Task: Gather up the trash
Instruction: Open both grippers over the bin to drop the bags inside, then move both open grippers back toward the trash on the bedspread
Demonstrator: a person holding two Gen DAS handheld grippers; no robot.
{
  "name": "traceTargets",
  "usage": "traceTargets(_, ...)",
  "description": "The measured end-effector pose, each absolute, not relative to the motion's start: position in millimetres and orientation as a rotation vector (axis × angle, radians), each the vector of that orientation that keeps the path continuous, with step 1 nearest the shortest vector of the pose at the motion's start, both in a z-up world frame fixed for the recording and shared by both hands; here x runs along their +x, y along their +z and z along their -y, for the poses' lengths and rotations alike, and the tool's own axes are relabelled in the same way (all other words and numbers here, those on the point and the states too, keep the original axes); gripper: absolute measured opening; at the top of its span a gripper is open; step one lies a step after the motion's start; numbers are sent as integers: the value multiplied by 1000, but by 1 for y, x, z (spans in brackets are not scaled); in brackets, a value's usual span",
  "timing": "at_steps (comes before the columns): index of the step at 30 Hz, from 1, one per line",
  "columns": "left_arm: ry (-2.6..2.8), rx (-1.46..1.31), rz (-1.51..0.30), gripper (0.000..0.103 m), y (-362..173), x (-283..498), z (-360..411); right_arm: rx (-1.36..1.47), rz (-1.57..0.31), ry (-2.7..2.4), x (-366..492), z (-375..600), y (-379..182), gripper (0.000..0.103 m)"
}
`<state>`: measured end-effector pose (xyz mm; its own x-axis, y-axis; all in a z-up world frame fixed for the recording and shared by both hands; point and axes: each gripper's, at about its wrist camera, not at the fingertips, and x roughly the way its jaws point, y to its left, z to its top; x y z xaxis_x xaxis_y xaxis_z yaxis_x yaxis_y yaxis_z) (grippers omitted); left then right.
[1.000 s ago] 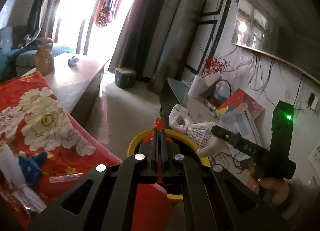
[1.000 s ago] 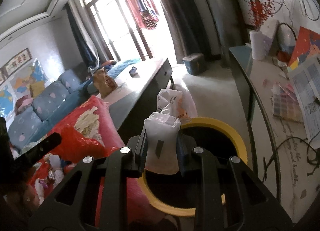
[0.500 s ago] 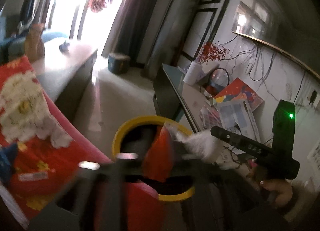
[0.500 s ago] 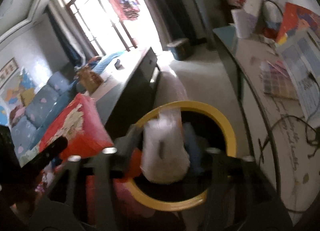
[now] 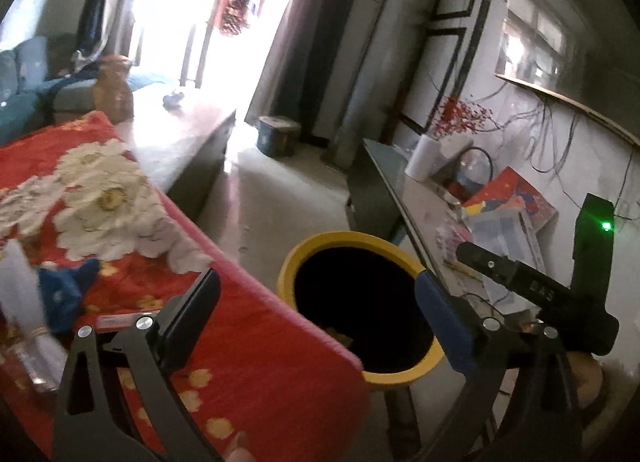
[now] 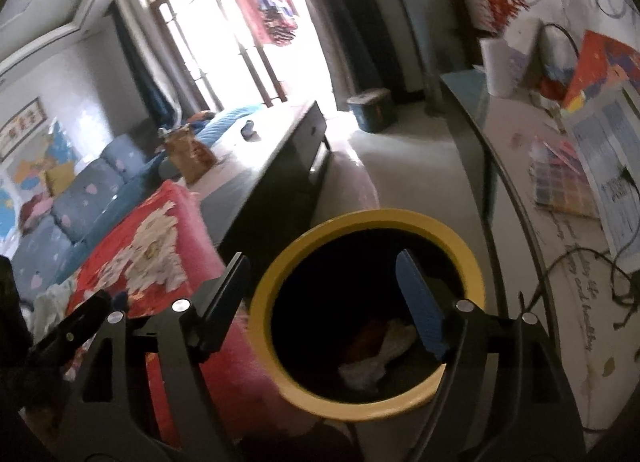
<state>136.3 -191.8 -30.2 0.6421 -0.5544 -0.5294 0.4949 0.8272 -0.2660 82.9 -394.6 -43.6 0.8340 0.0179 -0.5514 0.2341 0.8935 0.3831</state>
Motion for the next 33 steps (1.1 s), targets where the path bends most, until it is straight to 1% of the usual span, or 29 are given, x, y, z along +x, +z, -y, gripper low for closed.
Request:
traceTargets(10,-483,-78,-550,96,-13,108,148,358,-506,-34,76,358,-23,77)
traceTargets(20,-408,-80,-500,96,-4,87,118,295,-472,43,71,330,-14,79)
traceTargets(33,-288,-104,-453,96,7,73,65,214,-486,178,71,281,-5,79)
